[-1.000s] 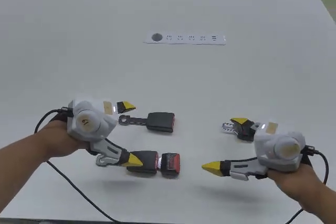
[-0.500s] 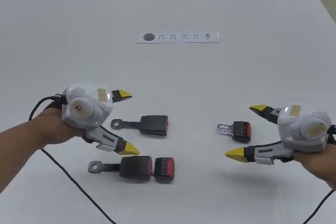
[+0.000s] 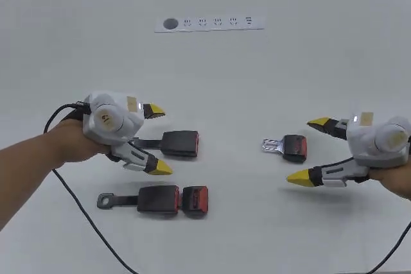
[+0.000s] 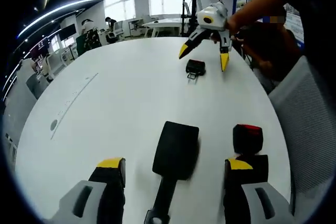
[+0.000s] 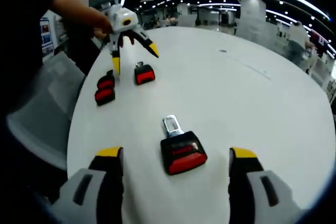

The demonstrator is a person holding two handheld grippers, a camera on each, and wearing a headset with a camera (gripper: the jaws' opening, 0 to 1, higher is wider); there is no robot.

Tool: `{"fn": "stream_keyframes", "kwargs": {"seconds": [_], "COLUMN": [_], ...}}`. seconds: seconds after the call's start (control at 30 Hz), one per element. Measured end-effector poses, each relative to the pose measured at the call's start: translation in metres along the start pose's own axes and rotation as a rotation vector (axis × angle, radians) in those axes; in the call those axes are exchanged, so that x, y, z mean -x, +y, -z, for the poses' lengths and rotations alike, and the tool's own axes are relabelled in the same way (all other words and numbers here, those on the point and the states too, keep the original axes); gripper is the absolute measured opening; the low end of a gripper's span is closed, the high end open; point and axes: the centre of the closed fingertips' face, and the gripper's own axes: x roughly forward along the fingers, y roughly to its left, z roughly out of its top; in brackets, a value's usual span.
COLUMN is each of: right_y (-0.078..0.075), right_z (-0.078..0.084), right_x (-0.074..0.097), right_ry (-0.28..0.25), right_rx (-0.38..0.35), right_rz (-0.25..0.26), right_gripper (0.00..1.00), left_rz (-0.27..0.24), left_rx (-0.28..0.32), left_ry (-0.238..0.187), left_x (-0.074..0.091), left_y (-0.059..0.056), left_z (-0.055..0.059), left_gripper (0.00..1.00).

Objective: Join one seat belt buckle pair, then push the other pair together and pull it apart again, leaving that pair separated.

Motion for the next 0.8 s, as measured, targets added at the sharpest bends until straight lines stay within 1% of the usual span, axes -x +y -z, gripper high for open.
{"fn": "stream_keyframes", "kwargs": {"seconds": [0.07, 0.13, 0.2, 0.23, 0.27, 0.33, 0.37, 0.4, 0.43, 0.47, 0.5, 0.53, 0.6, 0.63, 0.67, 0.73, 0.8], "right_y": [0.000, -0.001, -0.001, -0.002, -0.002, -0.002, -0.002, 0.000, 0.001, 0.002, 0.003, 0.003, 0.003, 0.004, 0.005, 0.005, 0.000], "right_z": [0.001, 0.003, 0.007, 0.007, 0.008, 0.008, 0.009, 0.009, 0.010, 0.008, 0.008, 0.006, 0.004, 0.005, 0.004, 0.003, 0.003], "right_x": [-0.002, -0.004, -0.005, -0.005, -0.005, -0.005, -0.005, -0.005, -0.006, -0.006, -0.005, -0.005, -0.004, -0.003, -0.004, -0.003, -0.003], "right_ry": [0.009, 0.019, 0.026, 0.027, 0.026, 0.029, 0.036, 0.043, 0.046, 0.038, 0.042, 0.038, 0.032, 0.035, 0.026, 0.022, 0.021], "right_rx": [0.008, 0.024, 0.052, 0.053, 0.051, 0.057, 0.058, 0.058, 0.057, 0.069, 0.077, 0.080, 0.073, 0.084, 0.107, 0.107, 0.109], "right_rz": [-0.019, -0.031, -0.044, -0.051, -0.057, -0.060, -0.064, -0.070, -0.077, -0.079, -0.079, -0.081, -0.088, -0.093, -0.096, -0.094, -0.082], "right_gripper": [0.79, 0.77, 0.70, 0.67, 0.66, 0.64, 0.62, 0.60, 0.59, 0.58, 0.58, 0.57, 0.52, 0.50, 0.48, 0.46, 0.41], "left_rz": [0.002, 0.015, 0.030, 0.039, 0.041, 0.054, 0.058, 0.060, 0.061, 0.065, 0.066, 0.066, 0.064, 0.066, 0.065, 0.065, 0.073], "left_rx": [0.011, 0.016, 0.008, -0.004, -0.016, -0.006, -0.008, -0.014, -0.030, -0.022, -0.017, -0.022, -0.032, -0.039, -0.055, -0.049, -0.053], "left_ry": [-0.001, 0.006, 0.024, 0.051, 0.053, 0.043, 0.042, 0.045, 0.040, 0.035, 0.035, 0.037, 0.046, 0.049, 0.047, 0.046, 0.049], "left_x": [-0.002, -0.007, -0.011, -0.012, -0.014, -0.016, -0.018, -0.020, -0.020, -0.020, -0.020, -0.020, -0.021, -0.021, -0.021, -0.019, -0.018], "left_y": [0.000, -0.001, -0.002, -0.002, -0.002, -0.003, -0.004, -0.004, -0.004, -0.004, -0.003, -0.003, -0.001, -0.001, 0.000, -0.001, -0.002], "left_z": [0.001, 0.003, 0.007, 0.011, 0.012, 0.010, 0.009, 0.009, 0.008, 0.006, 0.006, 0.006, 0.007, 0.007, 0.007, 0.006, 0.005], "left_gripper": [0.75, 0.72, 0.68, 0.64, 0.60, 0.55, 0.55, 0.55, 0.54, 0.54, 0.54, 0.52, 0.49, 0.48, 0.46, 0.44, 0.41]}}
